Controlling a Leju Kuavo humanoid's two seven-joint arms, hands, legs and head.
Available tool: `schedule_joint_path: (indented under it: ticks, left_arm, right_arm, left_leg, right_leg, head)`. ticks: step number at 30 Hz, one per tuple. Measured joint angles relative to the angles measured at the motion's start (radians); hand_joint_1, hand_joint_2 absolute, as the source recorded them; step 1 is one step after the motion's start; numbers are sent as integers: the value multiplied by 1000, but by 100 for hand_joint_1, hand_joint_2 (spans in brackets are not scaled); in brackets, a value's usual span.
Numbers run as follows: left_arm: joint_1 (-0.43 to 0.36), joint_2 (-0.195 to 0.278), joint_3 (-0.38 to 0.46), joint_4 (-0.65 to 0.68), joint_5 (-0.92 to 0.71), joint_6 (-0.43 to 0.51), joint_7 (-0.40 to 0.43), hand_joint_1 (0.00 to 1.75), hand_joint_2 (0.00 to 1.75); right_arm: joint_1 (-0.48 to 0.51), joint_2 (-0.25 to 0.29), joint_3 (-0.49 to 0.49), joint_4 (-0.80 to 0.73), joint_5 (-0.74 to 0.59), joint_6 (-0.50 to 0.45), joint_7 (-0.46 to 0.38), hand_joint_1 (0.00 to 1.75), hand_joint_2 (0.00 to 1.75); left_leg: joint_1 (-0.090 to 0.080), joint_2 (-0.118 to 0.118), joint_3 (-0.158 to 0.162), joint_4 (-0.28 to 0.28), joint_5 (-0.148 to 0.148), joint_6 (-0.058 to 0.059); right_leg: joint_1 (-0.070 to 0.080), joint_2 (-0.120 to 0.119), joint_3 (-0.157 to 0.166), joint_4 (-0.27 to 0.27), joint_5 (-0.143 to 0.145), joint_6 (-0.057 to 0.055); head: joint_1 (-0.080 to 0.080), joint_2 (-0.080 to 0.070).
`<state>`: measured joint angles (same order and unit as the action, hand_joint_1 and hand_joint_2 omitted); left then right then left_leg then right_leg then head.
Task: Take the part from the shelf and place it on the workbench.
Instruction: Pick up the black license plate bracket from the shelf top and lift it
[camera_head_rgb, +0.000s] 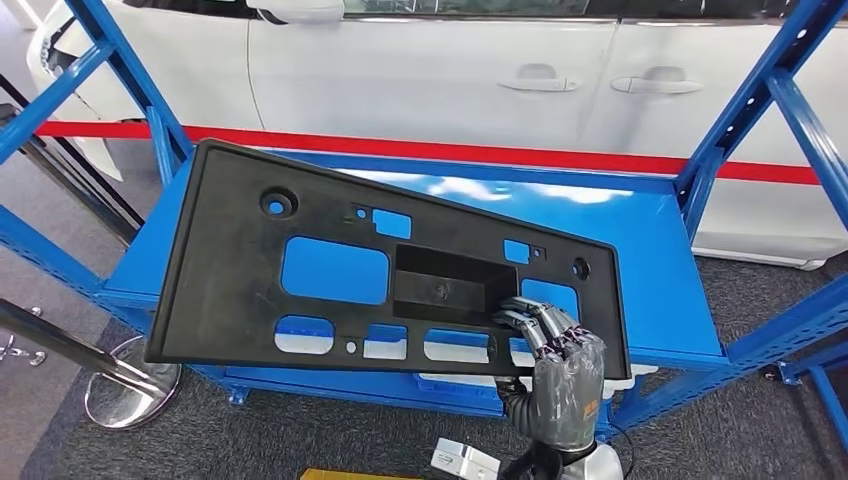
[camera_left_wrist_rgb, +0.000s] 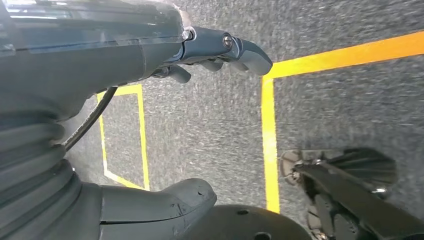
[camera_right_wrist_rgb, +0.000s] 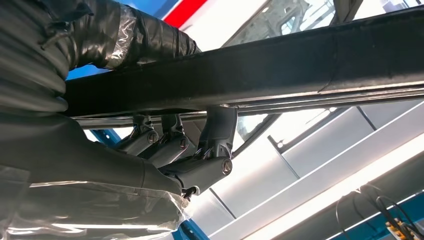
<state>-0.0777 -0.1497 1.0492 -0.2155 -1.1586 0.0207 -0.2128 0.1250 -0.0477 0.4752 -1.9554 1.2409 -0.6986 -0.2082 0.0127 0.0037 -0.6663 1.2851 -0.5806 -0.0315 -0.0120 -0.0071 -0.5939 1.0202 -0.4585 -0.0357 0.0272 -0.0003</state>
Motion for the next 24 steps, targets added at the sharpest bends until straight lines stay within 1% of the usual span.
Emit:
schedule_joint_path:
  ticks: [1, 2, 3, 4, 5, 6, 7, 8, 9, 10, 11, 12, 13, 14, 15, 16, 17, 18, 19, 20, 21, 22, 23, 24]
  left_arm:
    - [0, 0, 0, 0, -1, 0, 0, 0, 175]
    - [-1, 1, 0, 0, -2, 0, 0, 0, 175]
    - [-3, 2, 0, 0, -2, 1, 0, 0, 175]
    - [-5, 3, 0, -1, -3, 1, 0, 0, 175]
    - [-7, 4, 0, -1, -3, 2, 0, 0, 175]
    - [-8, 5, 0, -1, -3, 2, 0, 0, 175]
    - [-7, 5, 0, -1, -3, 2, 0, 0, 175]
    - [-7, 4, 0, -1, -3, 2, 0, 0, 175]
    - [-8, 4, 0, -1, -3, 2, 0, 0, 175]
    - [-8, 3, 0, -1, -4, 2, 0, 0, 175]
    - [-8, 3, 0, -1, -4, 2, 0, 0, 175]
    - [-8, 3, 0, -1, -4, 2, 0, 0, 175]
    - [-8, 3, 0, -1, -4, 2, 0, 0, 175]
    - [-8, 3, 0, -1, -4, 2, 0, 0, 175]
    - [-8, 3, 0, -1, -4, 2, 0, 0, 175]
    - [-7, 3, 0, -1, -4, 2, 0, 0, 175]
    - [-7, 3, 0, -1, -4, 2, 0, 0, 175]
    - [-6, 3, 0, -1, -4, 1, 0, 0, 175]
    - [-6, 2, 0, -1, -4, 1, 0, 0, 175]
    - [-6, 2, 0, -1, -4, 1, 0, 0, 175]
    - [-6, 2, 0, -1, -4, 1, 0, 0, 175]
    - [-5, 2, 0, -1, -4, 1, 0, 0, 175]
    - [-4, 2, 0, -1, -4, 1, 0, 0, 175]
    - [-4, 2, 0, -1, -4, 1, 0, 0, 175]
  right_arm:
    - [0, 0, 0, 0, 0, 0, 0, 175, 175]
    - [0, 0, 0, 0, 0, 0, 0, 175, 175]
    - [0, 0, 0, 0, 0, 0, 0, 175, 175]
    - [0, 0, 0, 0, -1, 0, 0, 175, 175]
    - [0, 0, 0, 0, -1, -1, -1, 175, 175]
    - [0, 0, 0, 0, -1, -1, -1, 175, 175]
    - [0, 0, 0, 0, -1, -1, -1, 175, 175]
    - [0, 0, 0, 0, -1, -1, -1, 175, 175]
    - [0, 0, 0, 0, -1, -1, -1, 175, 175]
    - [1, 0, 0, 0, -2, -1, -1, 175, 175]
    - [1, 0, 0, 0, -2, -1, -2, 175, 175]
    - [1, 0, 0, 0, -2, -1, -2, 175, 175]
    - [2, 0, 0, 0, -2, -1, -2, 175, 175]
    - [2, 0, 0, 0, -2, -1, -2, 175, 175]
    - [2, 0, 0, 0, -2, -1, -1, 175, 175]
    - [2, 0, 0, 0, -2, -1, -1, 175, 175]
    - [1, 0, 0, 0, -2, -1, -1, 175, 175]
    - [1, 0, 0, 0, -2, -1, -1, 175, 175]
    - [0, 0, 0, 0, -2, -1, -1, 175, 175]
    - [0, 0, 0, 0, -2, -1, -1, 175, 175]
    - [0, 0, 0, 0, -2, -1, -1, 175, 175]
    - [1, 0, 0, 0, -2, -1, -1, 175, 175]
    - [1, 0, 0, 0, -2, -1, -1, 175, 175]
    - [0, 0, 0, 0, -2, 0, -1, 175, 175]
  left_leg:
    - [0, 0, 38, -40, 27, 3]
    - [-1, -1, 87, -105, 47, 8]
    - [-3, -1, 139, -178, 55, 13]
    - [-6, -2, 175, -234, 55, 20]
    - [-9, -2, 195, -270, 50, 25]
    - [-13, -3, 199, -284, 49, 31]
    - [-11, -2, 194, -287, 57, 39]
    - [-10, 0, 190, -293, 67, 46]
    - [-7, 2, 183, -298, 79, 55]
    - [-5, 5, 175, -303, 91, 64]
    - [-5, 7, 164, -303, 102, 69]
    - [-5, 7, 150, -302, 112, 73]
    - [-5, 8, 136, -300, 122, 73]
    - [-6, 8, 121, -298, 132, 72]
    - [-5, 8, 106, -294, 140, 70]
    - [-5, 8, 92, -289, 148, 67]
    - [-5, 8, 80, -283, 153, 64]
    - [-6, 7, 68, -276, 158, 60]
    - [-7, 7, 59, -268, 163, 54]
    - [-8, 7, 53, -263, 168, 48]
    - [-9, 7, 48, -261, 174, 41]
    - [-9, 7, 47, -261, 180, 34]
    - [-7, 6, 44, -258, 180, 28]
    - [-5, 5, 38, -246, 164, 22]
  right_leg:
    - [1, 0, -12, 4, 6, 1]
    - [1, 0, -22, 9, 12, 4]
    - [3, 1, -30, 12, 18, 7]
    - [3, 0, -34, 14, 25, 13]
    - [3, 0, -36, 14, 32, 19]
    - [3, -1, -37, 12, 39, 25]
    - [2, -1, -37, 9, 46, 32]
    - [1, 0, -39, 12, 43, 38]
    - [1, 2, -45, 25, 23, 43]
    - [1, 3, -56, 55, -13, 47]
    - [-1, 4, -72, 105, -62, 50]
    - [-2, 4, -89, 166, -110, 53]
    - [-3, 4, -102, 225, -141, 56]
    - [-4, 4, -104, 265, -147, 59]
    - [-6, 4, -91, 274, -133, 61]
    - [-7, 4, -60, 247, -105, 61]
    - [-9, 4, -14, 191, -79, 60]
    - [-8, 4, 37, 118, -68, 57]
    - [-6, 4, 79, 55, -68, 52]
    - [-4, 4, 105, 10, -75, 47]
    - [0, 5, 114, -11, -81, 42]
    - [1, 5, 110, -14, -78, 35]
    - [0, 3, 105, -16, -71, 28]
    - [-2, 2, 98, -18, -62, 19]
  head:
    - [0, 0]
    - [0, 0]
    - [0, 0]
    - [0, 0]
    - [0, 0]
    - [0, 0]
    - [0, 0]
    - [0, 0]
    - [0, 0]
    - [0, 0]
    - [0, 0]
    - [0, 0]
    - [0, 0]
    - [0, 0]
    - [0, 0]
    - [0, 0]
    - [0, 0]
    - [0, 0]
    - [0, 0]
    - [0, 0]
    - [0, 0]
    - [0, 0]
    - [0, 0]
    - [0, 0]
